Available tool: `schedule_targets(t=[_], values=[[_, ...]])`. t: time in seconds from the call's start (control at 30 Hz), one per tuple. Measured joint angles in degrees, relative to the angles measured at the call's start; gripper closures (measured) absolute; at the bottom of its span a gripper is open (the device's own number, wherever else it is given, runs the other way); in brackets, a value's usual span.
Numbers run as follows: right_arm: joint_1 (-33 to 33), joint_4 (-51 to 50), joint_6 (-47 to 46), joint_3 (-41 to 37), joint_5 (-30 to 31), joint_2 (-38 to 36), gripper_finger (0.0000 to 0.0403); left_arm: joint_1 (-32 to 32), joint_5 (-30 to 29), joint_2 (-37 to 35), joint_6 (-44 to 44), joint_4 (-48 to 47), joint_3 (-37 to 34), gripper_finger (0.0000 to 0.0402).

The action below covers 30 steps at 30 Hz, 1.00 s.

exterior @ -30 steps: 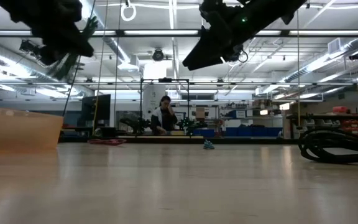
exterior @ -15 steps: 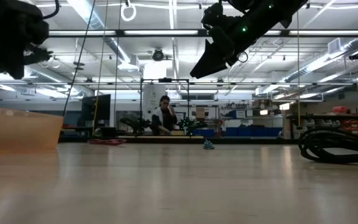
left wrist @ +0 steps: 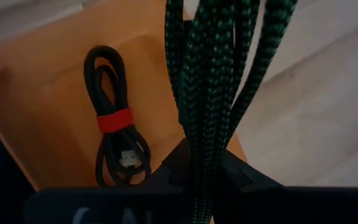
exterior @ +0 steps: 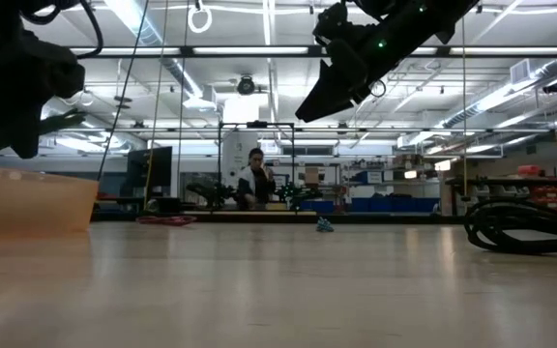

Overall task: Pick and place USB-C Cables
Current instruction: Put the green USB cable into the orange bin, then put the black USB cable into the orange bin

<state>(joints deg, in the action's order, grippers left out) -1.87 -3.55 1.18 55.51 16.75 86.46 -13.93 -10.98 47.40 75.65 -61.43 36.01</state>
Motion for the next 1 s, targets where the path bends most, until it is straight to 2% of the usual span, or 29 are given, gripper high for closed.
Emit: schedule_targets(t=[0.47,0.87,1.0], values=[[2.3,-0.4,-1.2,0.0,-0.4,0.0,0.0146,0.0,-1.2,7.5,-1.2,0.6,0.0,0.0363],[2.3,-0.4,-1.4,0.0,-0.4,0.0,0.0148,0.0,-3.4,8.1,-1.3,2.7,0.0,0.0285],[2.3,-0.4,-1.2,0.0,-0.4,0.0,0.0148,0.0,-2.9,8.1,-1.3,2.7,0.0,0.0273]])
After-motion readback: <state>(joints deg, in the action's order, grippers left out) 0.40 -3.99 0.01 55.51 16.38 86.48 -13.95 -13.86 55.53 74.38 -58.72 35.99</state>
